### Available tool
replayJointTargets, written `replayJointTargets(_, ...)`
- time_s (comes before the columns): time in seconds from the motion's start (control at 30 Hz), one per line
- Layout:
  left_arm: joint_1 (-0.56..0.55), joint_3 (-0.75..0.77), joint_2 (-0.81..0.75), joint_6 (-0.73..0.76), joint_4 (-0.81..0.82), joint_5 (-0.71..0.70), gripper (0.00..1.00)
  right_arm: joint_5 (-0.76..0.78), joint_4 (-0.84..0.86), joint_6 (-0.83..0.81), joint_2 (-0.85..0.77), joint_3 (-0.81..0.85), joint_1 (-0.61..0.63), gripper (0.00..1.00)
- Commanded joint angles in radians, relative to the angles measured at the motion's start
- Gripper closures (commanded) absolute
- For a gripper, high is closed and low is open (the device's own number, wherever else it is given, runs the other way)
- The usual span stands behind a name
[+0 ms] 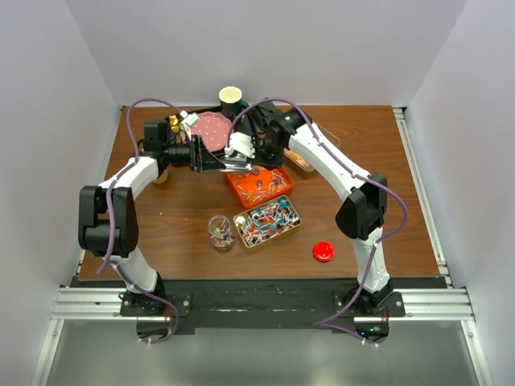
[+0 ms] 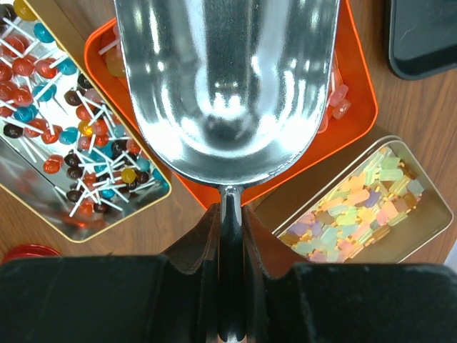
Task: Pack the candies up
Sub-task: Adjust the spatula.
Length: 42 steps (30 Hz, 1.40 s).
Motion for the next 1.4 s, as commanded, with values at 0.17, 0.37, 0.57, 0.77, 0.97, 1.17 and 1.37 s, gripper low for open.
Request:
replayJointTargets(0.17, -0.001, -0.116, 0.077, -0.507, 0.575, 0.160, 0.70, 0.015, 0.114, 0.035, -0.071, -0.040, 0.044, 1.00)
replayJointTargets(0.37, -0.001, -0.177, 0.097, -0.704, 0.834, 0.209, 1.00, -0.054, 0.106, 0.098, -0.086, -0.054, 0.018, 0.68)
replayJointTargets(0.57, -0.003, -0.179, 0.117, -0.707, 0.827, 0.220, 1.00, -0.415, 0.118, 0.138, -0.180, -0.079, -0.141, 0.42)
replayJointTargets(0.77, -0.003, -0.168, 0.124, -0.692, 0.792, 0.222, 1.00, -0.498, 0.268, 0.094, -0.287, -0.221, -0.157, 0.42)
replayJointTargets(0.97, -0.003, -0.165, 0.124, -0.689, 0.775, 0.220, 1.00, -0.524, 0.221, 0.032, -0.238, -0.179, -0.131, 0.42)
replayJointTargets(1.17, -0.003, -0.159, 0.133, -0.689, 0.767, 0.211, 1.00, -0.492, 0.201, -0.004, -0.223, -0.177, -0.085, 0.43)
replayJointTargets(1.37, -0.003, -0.159, 0.131, -0.689, 0.767, 0.214, 1.00, -0.453, 0.218, 0.002, -0.202, -0.192, -0.068, 0.56)
